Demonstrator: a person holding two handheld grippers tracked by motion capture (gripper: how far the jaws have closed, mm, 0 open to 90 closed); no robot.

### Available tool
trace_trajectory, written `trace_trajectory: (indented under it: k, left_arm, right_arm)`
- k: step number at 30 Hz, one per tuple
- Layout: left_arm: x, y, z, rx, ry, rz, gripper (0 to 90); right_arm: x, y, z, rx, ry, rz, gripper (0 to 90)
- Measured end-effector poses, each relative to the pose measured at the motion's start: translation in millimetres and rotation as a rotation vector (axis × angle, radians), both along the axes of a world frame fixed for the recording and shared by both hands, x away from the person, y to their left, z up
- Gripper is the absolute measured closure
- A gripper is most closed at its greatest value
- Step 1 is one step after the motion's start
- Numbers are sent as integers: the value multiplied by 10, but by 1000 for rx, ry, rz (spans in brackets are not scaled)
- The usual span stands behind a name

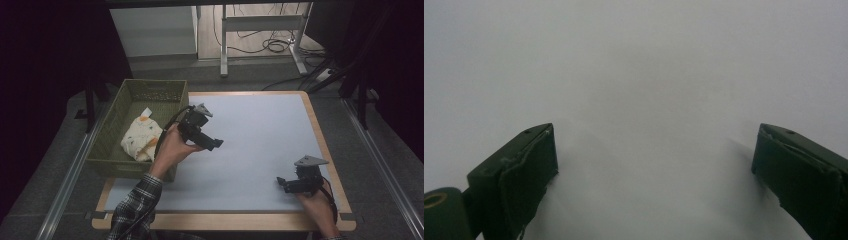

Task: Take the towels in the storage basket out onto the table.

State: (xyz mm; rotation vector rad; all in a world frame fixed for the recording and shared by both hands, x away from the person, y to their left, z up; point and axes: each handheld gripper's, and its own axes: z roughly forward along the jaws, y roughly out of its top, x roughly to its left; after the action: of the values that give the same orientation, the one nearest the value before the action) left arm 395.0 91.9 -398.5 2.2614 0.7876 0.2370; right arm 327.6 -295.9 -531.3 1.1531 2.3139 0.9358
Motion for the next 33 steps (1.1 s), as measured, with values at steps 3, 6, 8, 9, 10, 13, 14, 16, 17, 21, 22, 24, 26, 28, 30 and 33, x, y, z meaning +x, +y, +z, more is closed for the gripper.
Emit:
trace_trajectory:
  k: [3,6,8,9,10,13,14,16,17,21,22,24,26,28,30,33]
  left_arm:
    - [44,121,48,3,-1,24,5]
    - [80,223,77,3,-1,49,5]
    - [104,304,96,-2,-1,66,5]
    - [113,353,107,-2,-2,76,5]
    - [132,449,122,-6,-4,99,5]
    - [146,559,136,2,-6,122,5]
    - [151,596,139,3,-5,130,5]
    - [169,748,143,7,-7,165,6]
    - [169,748,143,7,-7,165,7]
    - [196,954,129,8,-11,219,8]
    - [202,1003,123,8,-10,232,8]
    - [219,1109,100,10,-12,255,9]
    - [242,1228,50,14,-8,281,10]
    - [253,1277,21,15,-5,289,9]
    - [268,1348,-32,12,0,301,9]
    - [291,1432,-115,21,11,316,7]
  right_arm:
    - [0,0,0,0,0,1,43]
    - [0,-1,0,-1,-1,1,43]
    - [0,-1,0,0,-1,1,43]
    - [0,-1,0,0,-1,1,43]
    - [0,0,0,0,0,1,42]
    - [0,0,0,0,0,0,43]
    - [0,0,0,0,0,0,43]
    - [0,0,0,-1,0,0,43]
    - [0,0,0,-1,0,0,43]
    - [0,0,0,0,0,0,43]
    - [0,0,0,0,0,0,43]
    - [0,0,0,-1,0,0,43]
    - [0,0,0,-1,0,0,43]
    - [0,0,0,-1,0,0,43]
    - [0,0,0,-1,0,0,43]
    - [0,0,0,0,0,0,43]
